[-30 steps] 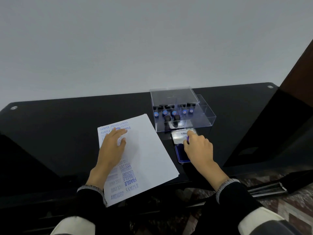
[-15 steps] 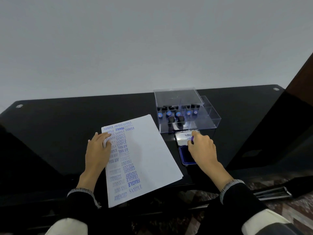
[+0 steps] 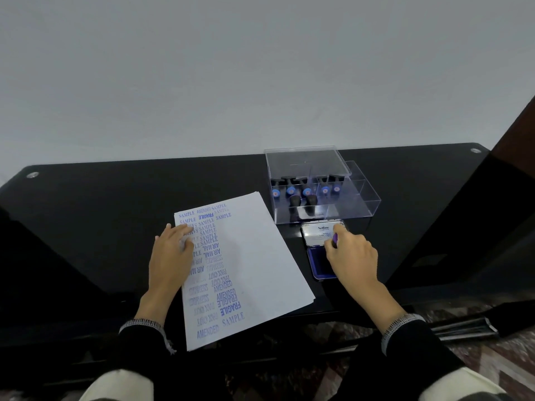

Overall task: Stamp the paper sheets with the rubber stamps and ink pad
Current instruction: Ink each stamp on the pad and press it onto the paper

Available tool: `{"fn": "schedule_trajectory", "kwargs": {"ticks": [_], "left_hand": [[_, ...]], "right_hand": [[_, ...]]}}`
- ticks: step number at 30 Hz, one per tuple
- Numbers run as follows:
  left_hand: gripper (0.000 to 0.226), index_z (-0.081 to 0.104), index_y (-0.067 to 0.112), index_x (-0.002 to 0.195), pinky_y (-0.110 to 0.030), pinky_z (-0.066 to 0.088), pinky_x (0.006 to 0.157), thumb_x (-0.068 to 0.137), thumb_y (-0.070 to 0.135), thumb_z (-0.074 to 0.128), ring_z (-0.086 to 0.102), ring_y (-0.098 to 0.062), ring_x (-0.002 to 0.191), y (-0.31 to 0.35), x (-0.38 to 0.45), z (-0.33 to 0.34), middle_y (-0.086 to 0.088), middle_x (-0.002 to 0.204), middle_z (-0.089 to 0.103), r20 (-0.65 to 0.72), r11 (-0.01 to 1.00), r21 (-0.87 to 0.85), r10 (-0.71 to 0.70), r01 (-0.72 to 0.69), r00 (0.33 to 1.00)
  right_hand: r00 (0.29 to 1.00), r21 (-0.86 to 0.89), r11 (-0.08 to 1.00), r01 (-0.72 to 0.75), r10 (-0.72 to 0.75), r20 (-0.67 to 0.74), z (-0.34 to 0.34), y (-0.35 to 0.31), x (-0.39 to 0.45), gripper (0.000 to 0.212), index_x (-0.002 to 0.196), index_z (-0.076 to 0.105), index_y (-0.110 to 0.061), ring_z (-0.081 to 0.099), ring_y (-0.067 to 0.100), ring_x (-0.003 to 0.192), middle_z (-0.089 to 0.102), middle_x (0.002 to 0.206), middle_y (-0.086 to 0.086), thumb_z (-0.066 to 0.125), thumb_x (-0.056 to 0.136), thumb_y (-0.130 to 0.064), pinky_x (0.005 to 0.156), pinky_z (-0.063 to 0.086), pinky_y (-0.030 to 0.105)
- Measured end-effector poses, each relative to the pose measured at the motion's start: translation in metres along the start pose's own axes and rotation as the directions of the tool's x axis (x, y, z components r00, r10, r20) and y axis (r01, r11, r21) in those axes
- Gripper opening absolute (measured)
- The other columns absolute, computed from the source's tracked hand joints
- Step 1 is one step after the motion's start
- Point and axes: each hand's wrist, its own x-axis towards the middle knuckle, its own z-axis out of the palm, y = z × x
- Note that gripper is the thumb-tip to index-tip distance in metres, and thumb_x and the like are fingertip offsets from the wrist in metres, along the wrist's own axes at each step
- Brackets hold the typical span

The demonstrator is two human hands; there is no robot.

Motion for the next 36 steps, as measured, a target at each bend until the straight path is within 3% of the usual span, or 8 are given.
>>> {"fn": "schedule_trajectory", "kwargs": {"ticks": [5, 13, 19, 25, 27, 30, 33, 36], "left_hand": [[0.035, 0.056, 0.012, 0.132, -0.040, 0.010, 0.120, 0.098, 0.015, 0.049, 0.024, -0.016, 0.144, -0.002, 0.001, 0.001, -0.003, 0.144, 0.048, 0.014, 1.000, 0.011, -0.006, 0.006, 1.000], [0.036, 0.056, 0.013, 0.132, -0.040, 0.012, 0.120, 0.098, 0.016, 0.049, 0.023, -0.015, 0.145, -0.003, 0.001, 0.002, -0.001, 0.145, 0.048, 0.026, 1.000, 0.027, -0.011, 0.011, 1.000], [0.038, 0.055, 0.017, 0.133, -0.043, 0.017, 0.119, 0.097, 0.027, 0.050, 0.023, -0.013, 0.144, -0.001, 0.002, 0.002, 0.002, 0.146, 0.046, 0.041, 0.999, 0.050, -0.013, 0.011, 0.999], [0.041, 0.055, 0.021, 0.131, -0.047, 0.021, 0.116, 0.094, 0.039, 0.054, 0.025, -0.016, 0.144, 0.004, 0.003, -0.001, 0.002, 0.147, 0.044, 0.044, 0.998, 0.068, -0.009, 0.006, 0.999], [0.040, 0.056, 0.023, 0.130, -0.047, 0.020, 0.117, 0.094, 0.040, 0.053, 0.027, -0.017, 0.143, 0.002, 0.004, 0.000, 0.003, 0.146, 0.045, 0.059, 0.995, 0.091, 0.026, -0.031, 0.998], [0.037, 0.057, 0.030, 0.127, -0.046, 0.018, 0.117, 0.093, 0.044, 0.052, 0.031, -0.013, 0.140, -0.002, 0.005, 0.000, 0.008, 0.144, 0.046, 0.089, 0.990, 0.121, 0.059, -0.070, 0.994], [0.040, 0.053, 0.034, 0.130, -0.045, 0.014, 0.118, 0.092, 0.047, 0.050, 0.027, -0.011, 0.141, -0.003, 0.004, 0.000, 0.011, 0.146, 0.042, 0.129, 0.985, 0.152, 0.059, -0.079, 0.990], [0.042, 0.050, 0.035, 0.132, -0.044, 0.009, 0.119, 0.092, 0.049, 0.048, 0.022, -0.009, 0.143, -0.001, 0.002, -0.001, 0.013, 0.149, 0.038, 0.147, 0.983, 0.165, 0.062, -0.086, 0.987]], "right_hand": [[0.998, 0.004, 1.000, 0.024, -0.024, 0.054, -0.003, -0.006, 0.009, 0.013, 0.101, 0.056, -0.011, 0.060, 0.030, 0.082, 0.065, 0.091, 0.011, 0.050, 0.094, -0.021, 0.063, 0.037, 0.031], [0.996, 0.075, 0.997, 0.007, 0.000, -0.092, 0.010, 0.008, -0.010, 0.020, 0.077, 0.039, -0.015, 0.048, 0.027, 0.053, 0.050, 0.057, 0.006, 0.052, 0.091, -0.020, 0.051, 0.033, 0.030], [0.992, 0.060, 0.998, 0.003, 0.004, -0.124, 0.012, 0.008, -0.011, 0.021, 0.076, 0.039, -0.016, 0.046, 0.026, 0.048, 0.047, 0.052, 0.004, 0.055, 0.090, -0.019, 0.049, 0.032, 0.029], [0.998, -0.160, 0.986, 0.053, -0.057, -0.019, -0.010, -0.016, -0.002, 0.021, 0.110, 0.051, -0.015, 0.058, 0.026, 0.070, 0.064, 0.080, 0.005, 0.044, 0.097, -0.030, 0.058, 0.034, 0.029], [0.990, -0.065, 0.991, 0.115, -0.120, -0.078, -0.013, -0.036, -0.005, 0.023, 0.112, 0.051, -0.015, 0.062, 0.027, 0.072, 0.064, 0.077, 0.004, 0.044, 0.097, -0.031, 0.058, 0.036, 0.030], [0.986, 0.322, 0.932, 0.164, -0.157, -0.050, -0.010, -0.071, -0.012, 0.021, 0.084, 0.046, -0.015, 0.054, 0.023, 0.061, 0.054, 0.063, 0.001, 0.051, 0.093, -0.034, 0.053, 0.035, 0.033], [0.982, 0.690, 0.724, 0.002, -0.132, 0.136, 0.001, -0.103, -0.005, 0.027, 0.072, 0.036, -0.014, 0.039, 0.016, 0.054, 0.043, 0.060, -0.001, 0.055, 0.089, -0.024, 0.052, 0.033, 0.028], [0.956, 0.767, 0.636, -0.086, -0.164, 0.242, 0.017, -0.122, 0.011, 0.022, 0.075, 0.037, -0.012, 0.038, 0.016, 0.060, 0.044, 0.068, 0.002, 0.052, 0.091, -0.018, 0.046, 0.031, 0.016]]}}
